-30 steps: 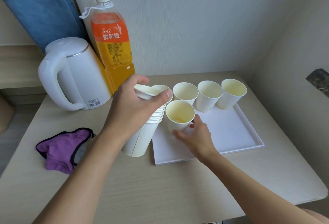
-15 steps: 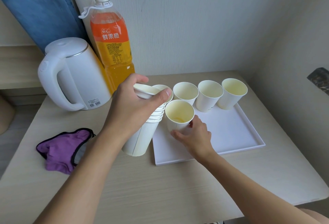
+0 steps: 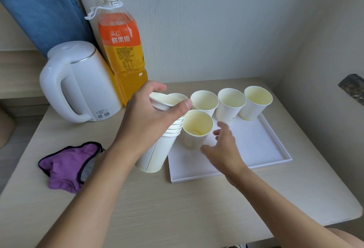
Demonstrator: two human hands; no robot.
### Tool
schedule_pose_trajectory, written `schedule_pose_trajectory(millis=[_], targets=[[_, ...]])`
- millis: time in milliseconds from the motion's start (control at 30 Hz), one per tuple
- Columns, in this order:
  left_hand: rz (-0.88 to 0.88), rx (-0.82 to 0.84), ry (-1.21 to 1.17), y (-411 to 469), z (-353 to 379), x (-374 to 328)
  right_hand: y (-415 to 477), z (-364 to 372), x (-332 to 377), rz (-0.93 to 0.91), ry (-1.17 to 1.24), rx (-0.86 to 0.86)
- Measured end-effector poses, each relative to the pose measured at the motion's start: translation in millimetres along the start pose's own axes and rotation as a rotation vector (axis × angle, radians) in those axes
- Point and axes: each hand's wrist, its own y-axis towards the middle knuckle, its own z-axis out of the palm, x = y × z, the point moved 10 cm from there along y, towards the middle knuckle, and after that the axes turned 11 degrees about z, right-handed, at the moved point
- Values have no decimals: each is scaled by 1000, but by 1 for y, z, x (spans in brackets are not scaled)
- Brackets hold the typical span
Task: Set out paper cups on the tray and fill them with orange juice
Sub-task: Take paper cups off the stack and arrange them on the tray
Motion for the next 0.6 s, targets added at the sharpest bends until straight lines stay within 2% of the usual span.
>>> schedule_pose_trajectory(millis=[100,167,267,300,600], targets=[[21,38,39,-3,3,-6,-31,-51,30,-156,311,-148],[68,58,89,-9,9,-16,-54,-63,58,-299,458,-53],[148,117,179,-20,23,-30,-74,-34,85,-370,460,260],[158,135,202,-22,26,-32,-74,-24,85,-364,440,314],[227,126,296,-28,25,-42,-72,-17,91,-387,469,390]])
